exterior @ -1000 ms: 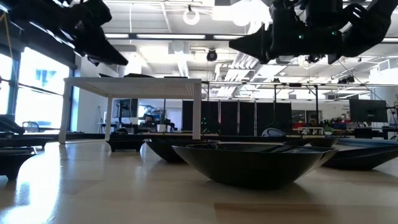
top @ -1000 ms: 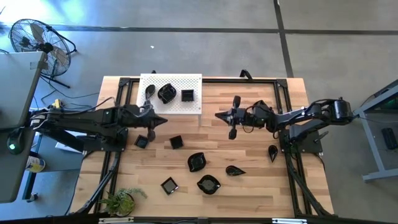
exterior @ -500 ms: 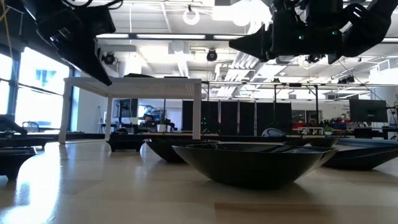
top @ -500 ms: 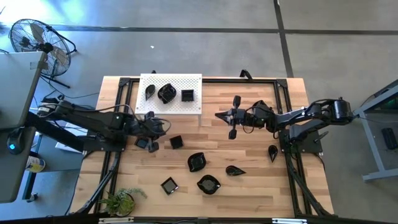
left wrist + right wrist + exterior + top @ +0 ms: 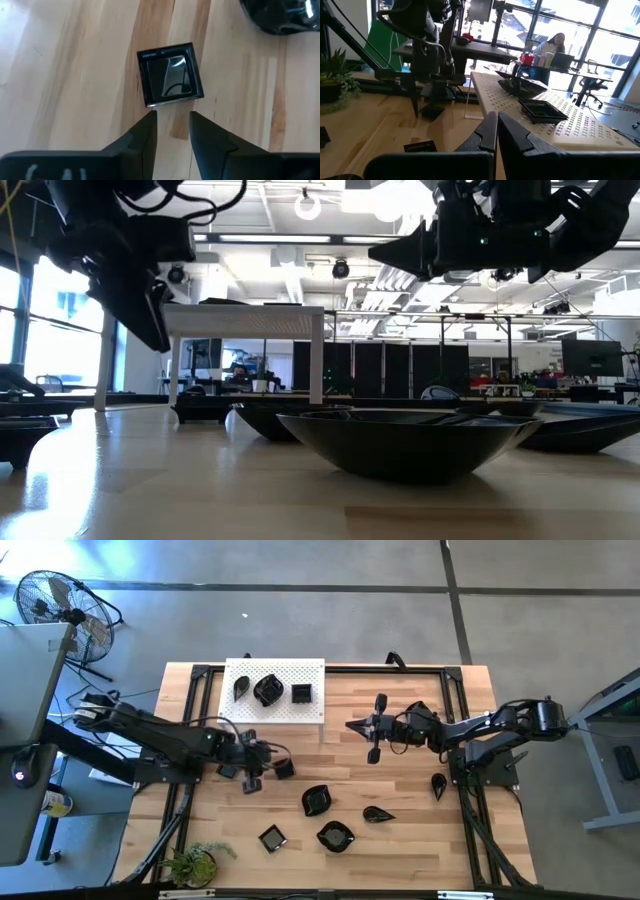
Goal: Pick & Place Mini shaped plates
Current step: Stack the leaf-shaped plate on top of the leaf-shaped plate on the shelf
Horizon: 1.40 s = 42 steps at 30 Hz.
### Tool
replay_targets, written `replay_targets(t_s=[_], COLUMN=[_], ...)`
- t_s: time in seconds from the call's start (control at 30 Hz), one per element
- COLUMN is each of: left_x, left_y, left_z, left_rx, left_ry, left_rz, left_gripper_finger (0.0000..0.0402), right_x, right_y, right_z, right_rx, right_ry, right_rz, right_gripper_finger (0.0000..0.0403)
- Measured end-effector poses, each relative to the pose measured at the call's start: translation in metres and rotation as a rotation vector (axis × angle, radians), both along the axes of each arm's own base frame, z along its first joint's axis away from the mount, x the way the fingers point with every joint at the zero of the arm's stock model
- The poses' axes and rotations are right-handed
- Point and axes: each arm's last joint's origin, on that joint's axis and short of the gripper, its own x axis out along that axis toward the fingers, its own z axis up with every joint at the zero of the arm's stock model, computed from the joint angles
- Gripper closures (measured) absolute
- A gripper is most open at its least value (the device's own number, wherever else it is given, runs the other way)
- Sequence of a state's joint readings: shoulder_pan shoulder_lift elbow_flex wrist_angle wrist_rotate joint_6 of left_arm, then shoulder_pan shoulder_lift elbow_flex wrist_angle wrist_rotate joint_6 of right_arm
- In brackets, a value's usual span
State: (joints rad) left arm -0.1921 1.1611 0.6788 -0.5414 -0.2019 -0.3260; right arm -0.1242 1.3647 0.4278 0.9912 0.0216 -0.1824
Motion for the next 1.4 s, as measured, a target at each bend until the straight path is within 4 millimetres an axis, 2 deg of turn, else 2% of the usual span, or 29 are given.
replay_targets(t_s=[0.2, 0.4, 0.8, 1.17, 1.4], left_x=[0.006, 0.014, 0.023, 0.034, 0.042], left_y=[-0.001, -0.004, -0.004, -0.006, -0.008], left_z=[-0.004, 0.0, 0.001, 0.003, 0.006], left_rx=[-0.001, -0.065, -0.038, -0.013, -0.023], left_ry=[-0.006, -0.092, -0.165, -0.253, -0.249], left_rz=[-0.002, -0.02, 0.01, -0.045, 0.009], left_gripper_finger=[0.0291, 0.0291, 0.0291, 0.0291, 0.0291], right_x=[0.0, 0.0, 0.0, 0.0, 0.0], right_y=[0.0, 0.0, 0.002, 0.004, 0.004], right_z=[0.0, -0.002, -0.013, -0.013, -0.013], right_rx=[-0.001, 0.007, 0.18, 0.172, 0.172], right_ry=[0.001, 0.022, 0.111, 0.112, 0.112], right_rz=[-0.002, -0.002, 0.019, 0.012, 0.012], right_gripper_finger=[0.0399, 0.0401, 0.0401, 0.0399, 0.0401])
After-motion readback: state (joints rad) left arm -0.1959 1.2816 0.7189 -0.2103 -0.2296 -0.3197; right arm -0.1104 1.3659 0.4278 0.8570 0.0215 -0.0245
